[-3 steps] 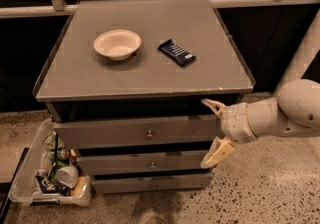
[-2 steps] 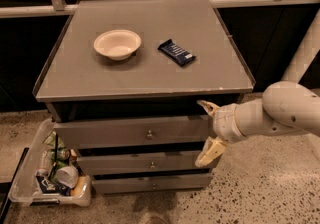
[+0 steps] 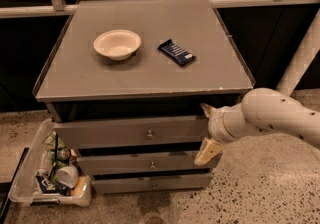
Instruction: Open top drawer
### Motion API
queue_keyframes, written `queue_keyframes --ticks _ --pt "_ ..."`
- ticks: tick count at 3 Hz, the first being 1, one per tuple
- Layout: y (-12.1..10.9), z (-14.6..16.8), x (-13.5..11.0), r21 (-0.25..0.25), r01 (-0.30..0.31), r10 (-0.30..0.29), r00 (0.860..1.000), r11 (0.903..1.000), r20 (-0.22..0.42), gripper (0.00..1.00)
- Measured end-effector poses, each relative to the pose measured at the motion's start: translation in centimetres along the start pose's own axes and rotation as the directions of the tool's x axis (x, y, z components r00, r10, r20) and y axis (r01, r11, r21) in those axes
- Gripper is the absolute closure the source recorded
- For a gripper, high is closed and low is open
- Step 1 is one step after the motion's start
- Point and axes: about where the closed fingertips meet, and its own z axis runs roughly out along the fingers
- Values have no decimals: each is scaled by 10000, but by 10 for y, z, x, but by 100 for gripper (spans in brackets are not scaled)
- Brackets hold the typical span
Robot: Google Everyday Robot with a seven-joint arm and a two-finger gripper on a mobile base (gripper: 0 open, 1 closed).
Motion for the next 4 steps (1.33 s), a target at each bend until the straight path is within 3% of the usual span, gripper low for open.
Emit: queue_keyframes --ticks 1,2,3,4 --pt "-6 7 10 131 -311 315 9990 9994 -319 0" --pt "-11 12 19 60 -729 730 9971 9973 -206 0" --pt "-13 17 25 -179 -1092 1094 9940 9939 85 0" --pt "-13 25 30 -729 -1405 1448 9878 9874 574 0"
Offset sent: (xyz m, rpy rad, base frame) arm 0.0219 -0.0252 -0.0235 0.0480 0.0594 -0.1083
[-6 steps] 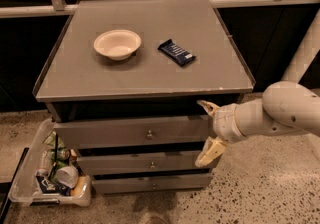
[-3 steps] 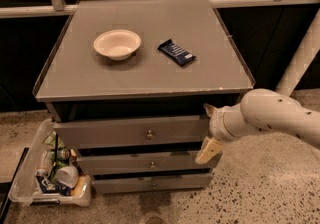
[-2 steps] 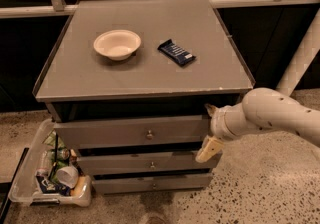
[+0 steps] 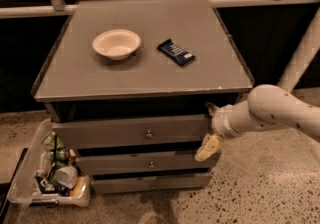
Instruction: Open top drawer
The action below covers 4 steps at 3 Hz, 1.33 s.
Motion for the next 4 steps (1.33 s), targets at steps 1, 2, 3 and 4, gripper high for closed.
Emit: queue_keyframes --ticks 1,2,3,4 --pt "0 0 0 1 1 -1 10000 10000 0 18" --pt "0 0 0 0 1 -1 10000 10000 0 41" --pt "-3 -4 -4 0 1 -1 10000 10000 0 64" --pt "-6 -9 -8 0 2 -2 10000 10000 0 87"
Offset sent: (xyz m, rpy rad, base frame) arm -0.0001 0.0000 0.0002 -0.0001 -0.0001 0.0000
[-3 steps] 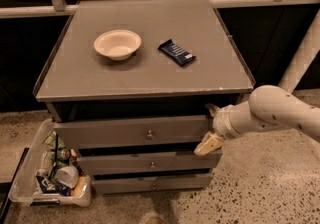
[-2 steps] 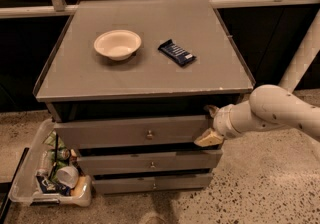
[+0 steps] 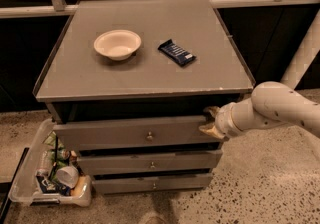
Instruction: Open top drawer
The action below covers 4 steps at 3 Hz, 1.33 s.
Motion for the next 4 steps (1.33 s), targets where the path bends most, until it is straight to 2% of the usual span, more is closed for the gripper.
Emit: queue_keyframes --ticks 1,3,4 --pt "-2 -2 -2 -1 0 0 10000 10000 0 100" --pt "1 -6 -2 -44 -27 27 10000 10000 30 100" --pt "0 -6 -2 -44 -27 27 10000 10000 31 86"
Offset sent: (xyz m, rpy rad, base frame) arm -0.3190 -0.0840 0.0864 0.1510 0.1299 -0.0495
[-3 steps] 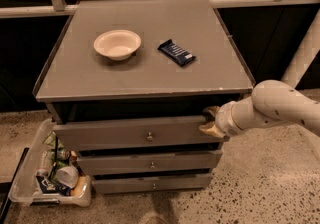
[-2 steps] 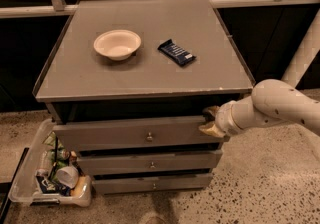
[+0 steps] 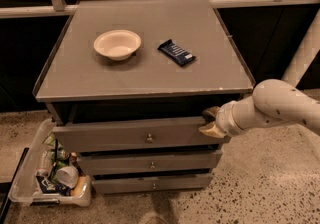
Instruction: Open top drawer
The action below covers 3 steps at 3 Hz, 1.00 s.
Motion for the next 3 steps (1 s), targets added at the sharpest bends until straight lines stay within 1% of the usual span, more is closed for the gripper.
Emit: queue_keyframes --ticks 2,3 --pt "0 0 0 -1 0 0 10000 10000 0 39" --pt "1 -1 0 -100 -85 86 9999 9999 102 16"
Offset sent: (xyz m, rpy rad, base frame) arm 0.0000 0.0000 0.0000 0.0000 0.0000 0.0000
